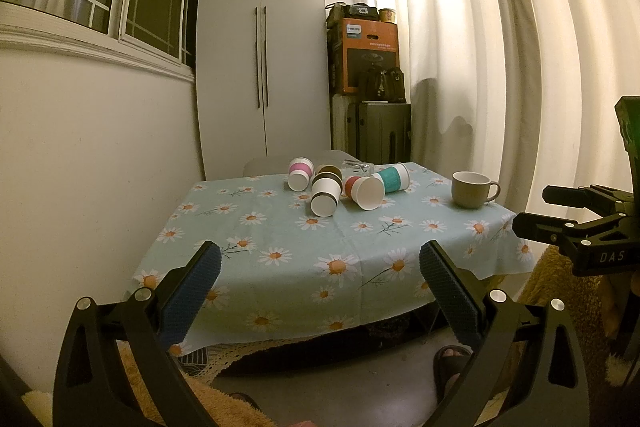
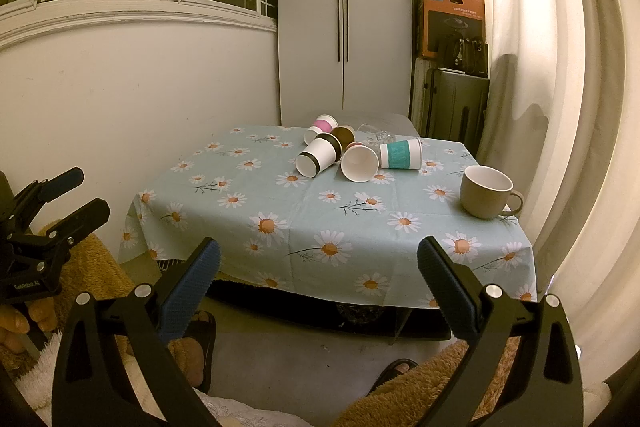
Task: Flip cup upright
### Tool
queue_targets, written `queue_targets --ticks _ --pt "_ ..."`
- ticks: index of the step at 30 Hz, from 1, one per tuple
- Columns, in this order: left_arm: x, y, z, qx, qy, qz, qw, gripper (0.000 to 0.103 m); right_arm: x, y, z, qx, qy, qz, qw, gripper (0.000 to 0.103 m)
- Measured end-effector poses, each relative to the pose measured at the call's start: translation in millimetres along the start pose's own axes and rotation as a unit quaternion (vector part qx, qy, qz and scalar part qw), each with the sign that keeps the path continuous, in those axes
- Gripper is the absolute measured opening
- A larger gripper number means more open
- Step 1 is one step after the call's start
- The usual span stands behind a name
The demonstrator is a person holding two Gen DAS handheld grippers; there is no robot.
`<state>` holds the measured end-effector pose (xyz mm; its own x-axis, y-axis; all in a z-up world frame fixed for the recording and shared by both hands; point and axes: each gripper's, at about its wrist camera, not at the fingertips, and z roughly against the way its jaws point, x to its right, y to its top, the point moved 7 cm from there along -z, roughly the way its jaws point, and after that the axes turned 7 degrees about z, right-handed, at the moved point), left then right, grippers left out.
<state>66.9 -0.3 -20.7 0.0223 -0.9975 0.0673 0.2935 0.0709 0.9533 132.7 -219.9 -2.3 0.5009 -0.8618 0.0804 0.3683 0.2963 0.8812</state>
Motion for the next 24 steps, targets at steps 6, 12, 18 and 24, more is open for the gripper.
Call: queue_targets --ticks 6,12,18,24 --pt "-1.9 2.5 1.2 0.000 0.001 0.001 1.0000 0.097 0.1 -0.1 0.0 0.000 0.000 0.000 1.000 0.098" --pt "-1.3 1.9 -0.4 -0.001 0.001 0.002 1.0000 0.097 0.6 0.0 0.1 0.000 0.000 -0.001 1.000 0.098" --pt "-6.6 4.0 2.0 -0.004 0.002 0.005 1.0000 0.097 1.8 0.0 -0.3 -0.001 0.000 -0.002 1.000 0.098" --pt "-12.6 5.5 -9.8 -0.030 0.001 0.028 0.9991 0.097 12.1 1.5 -11.1 -0.026 0.014 -0.026 0.999 0.098"
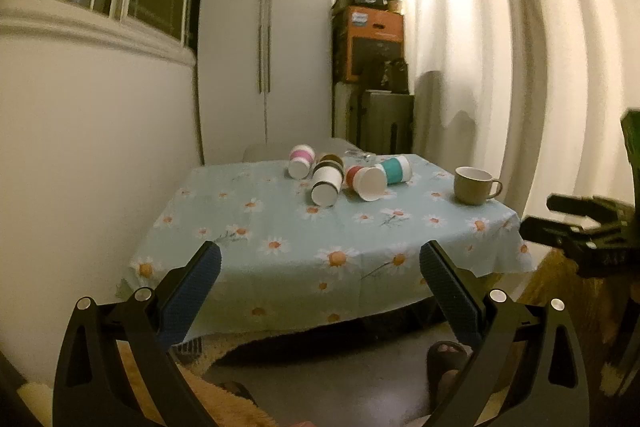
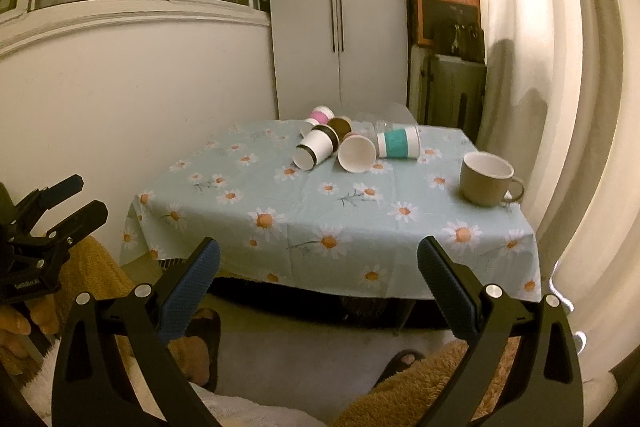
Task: Flip cup upright
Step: 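Move the left tool toward the black-and-white paper cup lying on its side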
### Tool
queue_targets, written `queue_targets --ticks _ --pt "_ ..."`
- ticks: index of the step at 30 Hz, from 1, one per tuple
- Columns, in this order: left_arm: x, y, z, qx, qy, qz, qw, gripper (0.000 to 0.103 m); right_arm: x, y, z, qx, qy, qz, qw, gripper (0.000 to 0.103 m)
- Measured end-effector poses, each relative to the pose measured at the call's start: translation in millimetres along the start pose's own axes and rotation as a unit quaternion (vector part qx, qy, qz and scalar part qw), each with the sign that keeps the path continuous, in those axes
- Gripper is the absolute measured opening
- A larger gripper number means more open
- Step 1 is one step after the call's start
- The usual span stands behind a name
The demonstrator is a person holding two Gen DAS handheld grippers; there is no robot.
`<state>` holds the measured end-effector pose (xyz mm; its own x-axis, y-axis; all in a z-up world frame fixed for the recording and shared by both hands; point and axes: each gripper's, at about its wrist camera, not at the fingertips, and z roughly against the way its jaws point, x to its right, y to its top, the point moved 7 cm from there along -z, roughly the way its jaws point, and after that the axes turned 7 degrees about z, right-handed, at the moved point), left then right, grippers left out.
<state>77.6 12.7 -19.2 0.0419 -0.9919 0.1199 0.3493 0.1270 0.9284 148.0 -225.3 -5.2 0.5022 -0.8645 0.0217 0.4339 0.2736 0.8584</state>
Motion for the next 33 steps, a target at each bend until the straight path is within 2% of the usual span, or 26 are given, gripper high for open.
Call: queue_targets --ticks 4,10,12,14,18,28,33 --pt "-9.4 4.4 -13.8 -0.027 -0.006 0.029 0.9992 0.097 1.3 3.4 -8.6 -0.017 -0.008 -0.008 1.000 0.098" --pt "-16.4 14.7 -36.6 -0.059 -0.007 0.035 0.9976 0.097 -1.8 14.6 -31.8 -0.042 0.018 -0.015 0.999 0.098" --pt "-19.7 22.9 -48.6 -0.061 0.001 0.031 0.9977 0.097 -0.5 21.3 -43.5 -0.056 0.035 -0.022 0.998 0.098" --pt "-23.6 29.4 -59.0 -0.065 0.005 0.038 0.9972 0.097 4.4 28.8 -56.2 -0.064 0.034 -0.020 0.997 0.098" --pt "-40.5 42.1 -93.4 -0.104 0.014 0.064 0.9924 0.097 19.4 43.6 -85.7 -0.081 0.029 -0.024 0.996 0.098" --pt "-59.2 59.3 -217.9 -0.221 0.004 0.105 0.9695 0.096 56.2 83.0 -167.8 -0.125 0.056 -0.062 0.989 0.098" --pt "-40.2 76.4 -288.5 -0.276 -0.031 0.106 0.9548 0.096 80.2 98.5 -205.1 -0.139 0.066 -0.075 0.985 0.098"
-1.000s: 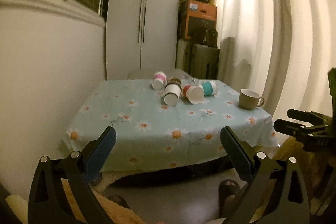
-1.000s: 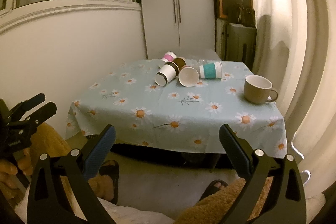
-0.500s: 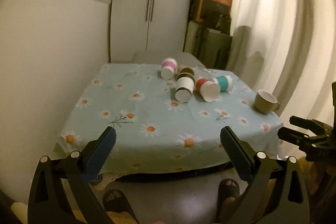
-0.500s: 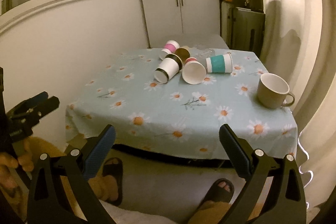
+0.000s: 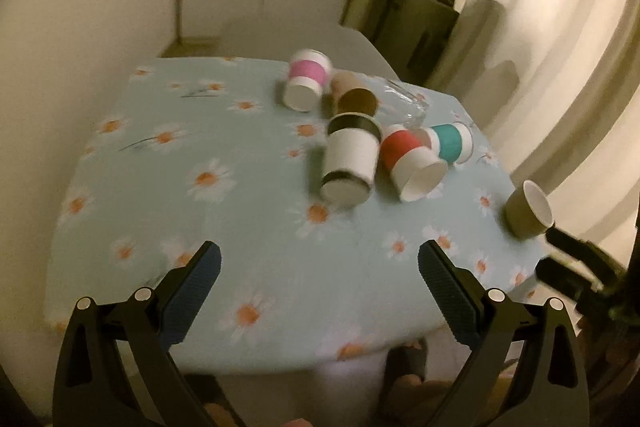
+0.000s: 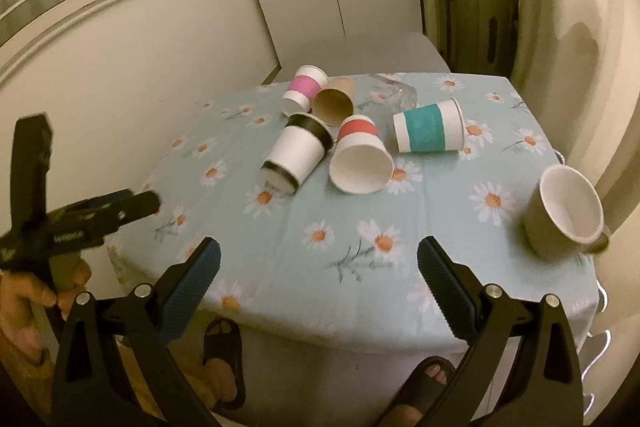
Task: Flip cup upright
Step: 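Move the left tool toward the black-and-white paper cup lying on its side, then close the left gripper around the black-and-white cup's body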
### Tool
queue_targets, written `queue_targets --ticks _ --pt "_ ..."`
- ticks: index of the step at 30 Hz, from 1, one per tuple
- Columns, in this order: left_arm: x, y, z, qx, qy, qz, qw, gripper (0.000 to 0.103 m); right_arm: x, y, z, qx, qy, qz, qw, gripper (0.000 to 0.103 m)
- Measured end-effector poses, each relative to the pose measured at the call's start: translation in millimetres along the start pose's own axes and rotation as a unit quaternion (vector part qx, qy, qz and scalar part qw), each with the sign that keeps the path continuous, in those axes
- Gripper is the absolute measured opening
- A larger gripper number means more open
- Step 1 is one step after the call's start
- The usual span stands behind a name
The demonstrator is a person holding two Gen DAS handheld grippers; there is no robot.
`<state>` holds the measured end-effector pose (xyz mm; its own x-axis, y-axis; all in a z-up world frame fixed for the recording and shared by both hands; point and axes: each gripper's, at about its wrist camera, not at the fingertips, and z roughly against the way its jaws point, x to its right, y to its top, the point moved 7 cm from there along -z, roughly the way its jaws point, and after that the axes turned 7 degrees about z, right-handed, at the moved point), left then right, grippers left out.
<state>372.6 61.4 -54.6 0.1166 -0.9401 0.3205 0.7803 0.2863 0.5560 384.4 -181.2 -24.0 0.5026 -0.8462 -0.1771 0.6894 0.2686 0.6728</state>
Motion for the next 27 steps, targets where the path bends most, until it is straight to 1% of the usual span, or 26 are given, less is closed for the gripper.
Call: queue_targets --ticks 2,3,6,7,8,10,12,15,17,18,20,21,23,24,25,27 --pt "9.5 13.9 -19.6 -0.023 -0.004 -0.007 0.9997 0.096 8.4 2.8 -3.8 0.007 0.008 -0.005 1.000 0.098" --pt "16.6 23.5 -36.9 -0.045 -0.005 -0.020 0.9988 0.096 13.1 2.0 -5.1 0.009 0.013 -0.012 1.000 0.098" --pt "20.4 45.1 -75.8 -0.070 0.027 -0.039 0.9964 0.095 25.1 -0.6 -11.7 0.003 0.037 -0.036 0.999 0.098" --pt "21.2 52.6 -91.3 -0.084 0.030 -0.037 0.9953 0.095 27.0 -0.8 -13.0 0.002 0.042 -0.040 0.998 0.098" --pt "23.0 56.8 -101.5 -0.095 0.024 -0.031 0.9947 0.095 31.2 -2.2 -13.8 0.001 0.047 -0.045 0.998 0.098" --pt "27.9 61.1 -119.5 -0.115 0.016 -0.025 0.9929 0.095 37.4 -5.9 -17.6 -0.006 0.061 -0.059 0.996 0.098" --pt "30.5 61.6 -133.1 -0.133 0.017 -0.028 0.9906 0.095 42.0 -11.9 -22.9 -0.024 0.078 -0.076 0.994 0.098" --pt "33.0 60.9 -154.3 -0.155 0.020 -0.028 0.9873 0.095 42.4 -16.8 -20.5 -0.031 0.079 -0.072 0.994 0.098" --pt "33.9 61.1 -165.0 -0.160 0.029 -0.036 0.9859 0.094 41.1 -16.3 -15.1 -0.026 0.080 -0.069 0.994 0.098" --pt "34.6 60.9 -168.9 -0.163 0.032 -0.041 0.9852 0.093 41.5 -15.7 -12.5 -0.022 0.083 -0.071 0.994 0.098" --pt "34.4 61.1 -176.3 -0.170 0.039 -0.049 0.9835 0.086 42.0 -14.9 -7.6 -0.018 0.087 -0.074 0.993 0.098" --pt "33.9 60.4 -181.1 -0.176 0.049 -0.056 0.9816 0.082 42.8 -14.6 -6.4 -0.016 0.086 -0.074 0.993 0.098" --pt "31.4 61.4 -186.8 -0.182 0.066 -0.063 0.9791 0.079 44.8 -13.1 -3.0 -0.011 0.085 -0.076 0.993 0.098" --pt "29.9 62.1 -189.3 -0.183 0.072 -0.060 0.9786 0.076 46.2 -12.9 -3.4 -0.010 0.084 -0.076 0.994 0.098" --pt "30.1 62.9 -190.5 -0.185 0.069 -0.055 0.9788 0.069 47.4 -12.9 -2.0 -0.008 0.082 -0.076 0.994 0.098" --pt "30.9 63.1 -192.1 -0.186 0.071 -0.057 0.9784 0.064 49.6 -12.5 -1.1 -0.009 0.078 -0.079 0.994 0.098"
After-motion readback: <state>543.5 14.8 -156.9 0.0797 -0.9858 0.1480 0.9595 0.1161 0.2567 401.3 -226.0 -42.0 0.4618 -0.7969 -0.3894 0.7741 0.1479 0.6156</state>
